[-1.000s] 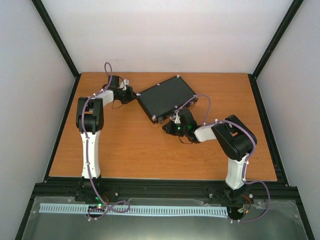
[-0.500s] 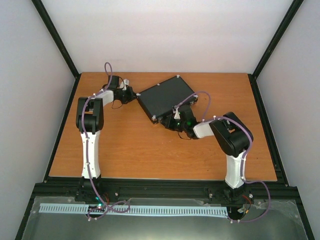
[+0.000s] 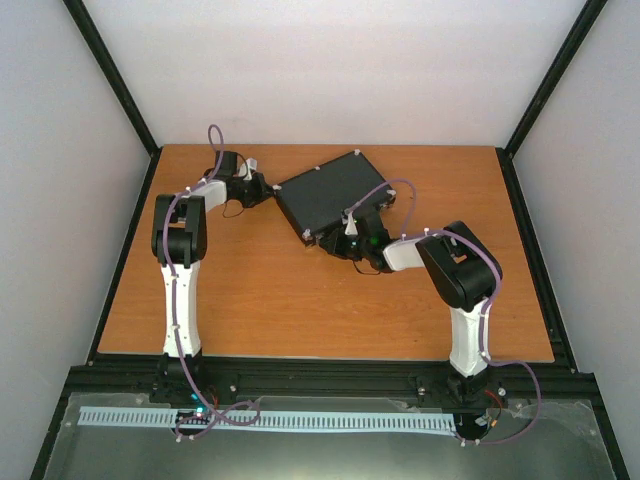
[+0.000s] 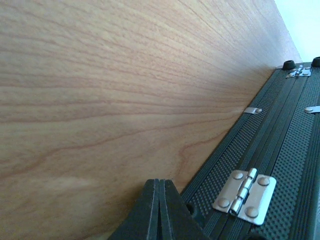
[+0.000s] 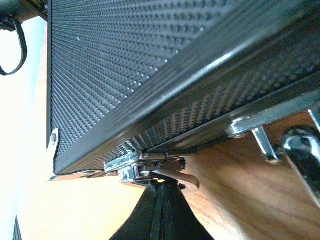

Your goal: Pack up texas hold em set

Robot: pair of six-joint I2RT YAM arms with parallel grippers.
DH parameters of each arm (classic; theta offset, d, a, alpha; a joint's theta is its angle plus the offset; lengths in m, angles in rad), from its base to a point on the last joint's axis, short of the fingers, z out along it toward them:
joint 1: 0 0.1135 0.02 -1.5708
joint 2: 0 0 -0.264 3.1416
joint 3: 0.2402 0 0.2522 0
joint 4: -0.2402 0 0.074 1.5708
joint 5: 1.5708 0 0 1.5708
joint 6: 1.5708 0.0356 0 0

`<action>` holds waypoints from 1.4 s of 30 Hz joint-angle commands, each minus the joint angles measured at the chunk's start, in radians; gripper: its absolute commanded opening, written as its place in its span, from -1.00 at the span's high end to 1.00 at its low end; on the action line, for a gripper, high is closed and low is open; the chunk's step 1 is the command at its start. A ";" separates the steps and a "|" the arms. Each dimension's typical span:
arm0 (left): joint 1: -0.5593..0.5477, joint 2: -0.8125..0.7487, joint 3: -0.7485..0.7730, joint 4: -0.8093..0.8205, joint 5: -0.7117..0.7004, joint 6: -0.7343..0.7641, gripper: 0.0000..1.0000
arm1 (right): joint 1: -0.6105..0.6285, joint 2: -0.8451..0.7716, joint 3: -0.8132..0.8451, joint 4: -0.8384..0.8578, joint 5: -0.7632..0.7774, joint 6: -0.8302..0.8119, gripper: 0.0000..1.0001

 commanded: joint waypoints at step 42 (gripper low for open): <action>0.024 0.394 0.646 -0.066 0.033 -0.262 0.99 | 0.016 0.099 0.049 -0.260 0.132 -0.040 0.94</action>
